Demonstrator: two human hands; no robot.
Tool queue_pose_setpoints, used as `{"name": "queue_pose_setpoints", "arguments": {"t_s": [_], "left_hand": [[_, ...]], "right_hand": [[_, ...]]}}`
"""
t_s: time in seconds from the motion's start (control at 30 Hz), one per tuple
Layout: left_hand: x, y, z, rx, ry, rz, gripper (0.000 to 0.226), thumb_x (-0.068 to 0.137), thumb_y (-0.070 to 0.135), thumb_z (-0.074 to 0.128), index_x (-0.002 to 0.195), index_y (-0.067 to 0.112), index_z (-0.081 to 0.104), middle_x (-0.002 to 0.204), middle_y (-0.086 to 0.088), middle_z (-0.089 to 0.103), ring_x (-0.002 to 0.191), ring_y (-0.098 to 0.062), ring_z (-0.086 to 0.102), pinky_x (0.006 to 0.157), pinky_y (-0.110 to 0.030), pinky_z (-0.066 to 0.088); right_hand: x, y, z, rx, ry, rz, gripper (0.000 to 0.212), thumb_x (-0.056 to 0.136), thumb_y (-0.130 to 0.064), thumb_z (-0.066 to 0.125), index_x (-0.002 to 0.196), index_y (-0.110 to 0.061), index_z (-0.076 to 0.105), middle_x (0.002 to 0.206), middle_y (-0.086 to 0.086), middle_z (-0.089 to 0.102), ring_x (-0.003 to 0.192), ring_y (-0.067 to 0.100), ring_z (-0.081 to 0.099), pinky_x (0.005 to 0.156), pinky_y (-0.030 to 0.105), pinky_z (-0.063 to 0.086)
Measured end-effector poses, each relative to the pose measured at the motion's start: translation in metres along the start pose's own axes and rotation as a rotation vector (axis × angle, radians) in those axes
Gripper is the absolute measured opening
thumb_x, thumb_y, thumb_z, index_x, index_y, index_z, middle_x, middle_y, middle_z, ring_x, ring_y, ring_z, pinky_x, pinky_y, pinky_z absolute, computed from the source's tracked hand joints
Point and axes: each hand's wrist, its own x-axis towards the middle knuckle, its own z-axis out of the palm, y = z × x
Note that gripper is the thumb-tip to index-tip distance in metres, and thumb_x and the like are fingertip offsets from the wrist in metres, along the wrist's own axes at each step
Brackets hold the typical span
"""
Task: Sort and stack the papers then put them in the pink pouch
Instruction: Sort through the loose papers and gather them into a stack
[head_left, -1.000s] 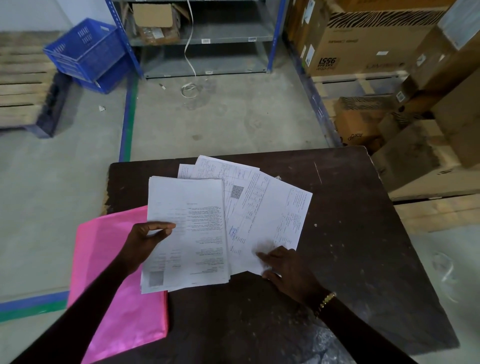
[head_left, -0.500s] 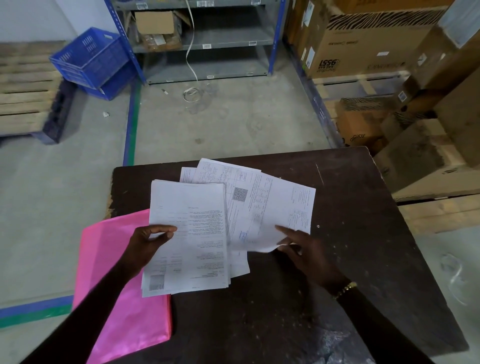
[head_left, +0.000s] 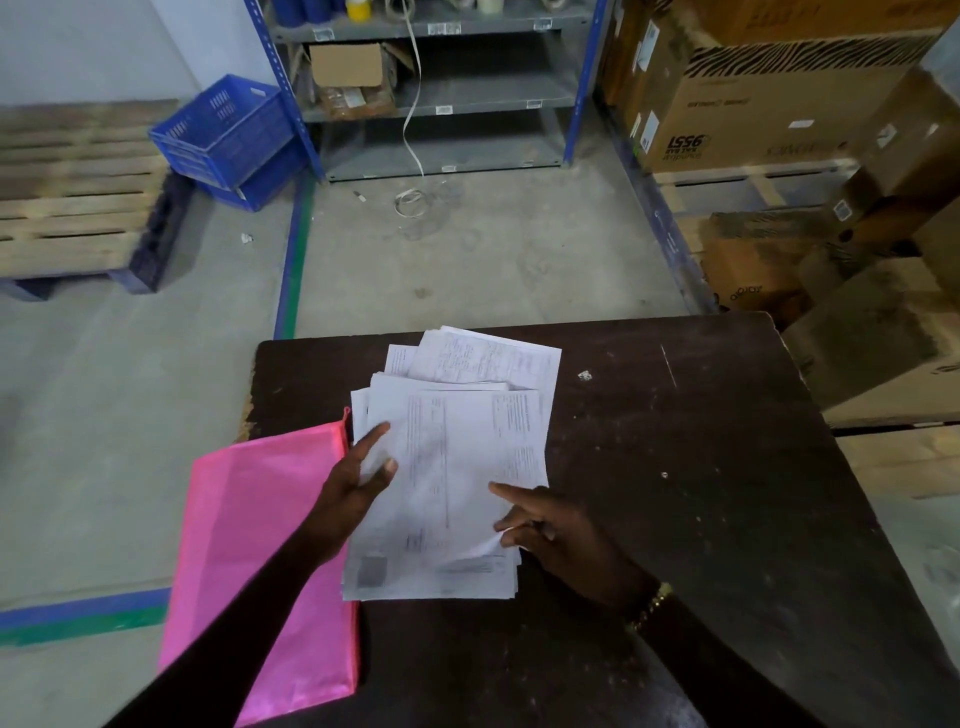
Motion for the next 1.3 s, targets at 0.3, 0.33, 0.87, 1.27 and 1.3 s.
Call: {"name": "queue_pose_setpoints", "arguments": {"t_s": [0.3, 0.33, 0.87, 1.27, 1.3], "left_hand": [[0.005, -0.014, 0.015, 0.107, 0.010, 0.030, 0.085, 0.089, 0.033, 0.077, 0.158, 0.034, 0.027, 0.164, 0.016, 0.028, 0.150, -0.003, 0.025, 0.119, -0.035, 0.025], [0.004, -0.013, 0.015, 0.116, 0.002, 0.048, 0.081, 0.091, 0.032, 0.074, 0.158, 0.033, 0.027, 0.163, 0.019, 0.028, 0.150, 0.001, 0.024, 0.118, -0.033, 0.023], [-0.026, 0.032, -0.001, -0.153, 0.011, 0.125, 0.024, 0.083, 0.005, 0.076, 0.094, 0.024, 0.084, 0.107, 0.002, 0.080, 0.107, -0.012, 0.073, 0.095, -0.022, 0.056], [0.007, 0.107, -0.003, -0.052, 0.263, 0.499, 0.025, 0.085, -0.006, 0.072, 0.093, 0.016, 0.081, 0.095, 0.015, 0.080, 0.092, -0.006, 0.076, 0.086, -0.015, 0.056], [0.012, 0.104, -0.003, -0.027, 0.288, 0.502, 0.028, 0.087, -0.008, 0.071, 0.091, 0.017, 0.081, 0.093, 0.017, 0.080, 0.091, -0.004, 0.076, 0.086, -0.014, 0.055]], "right_hand": [[0.013, 0.018, 0.024, 0.043, 0.121, 0.148, 0.042, 0.095, -0.062, 0.063, 0.136, -0.052, 0.058, 0.116, -0.016, 0.072, 0.108, 0.000, 0.068, 0.096, 0.039, 0.059], [0.015, 0.021, 0.022, 0.045, 0.241, 0.193, 0.040, 0.096, -0.062, 0.061, 0.134, -0.049, 0.059, 0.117, -0.016, 0.071, 0.110, -0.001, 0.067, 0.098, 0.039, 0.058], [0.059, -0.011, 0.002, 0.633, 0.168, 0.388, 0.066, 0.088, -0.014, 0.084, 0.141, -0.033, 0.050, 0.132, -0.008, 0.072, 0.125, 0.015, 0.068, 0.095, 0.032, 0.062], [0.090, -0.061, -0.049, -0.107, 0.451, -0.210, 0.093, 0.109, -0.014, 0.053, 0.158, -0.056, -0.015, 0.170, 0.006, 0.032, 0.150, 0.023, 0.045, 0.112, 0.051, 0.051], [0.093, -0.060, -0.049, -0.241, 0.431, -0.252, 0.095, 0.109, -0.014, 0.053, 0.157, -0.056, -0.017, 0.169, 0.009, 0.034, 0.145, 0.027, 0.051, 0.109, 0.048, 0.054]]}}
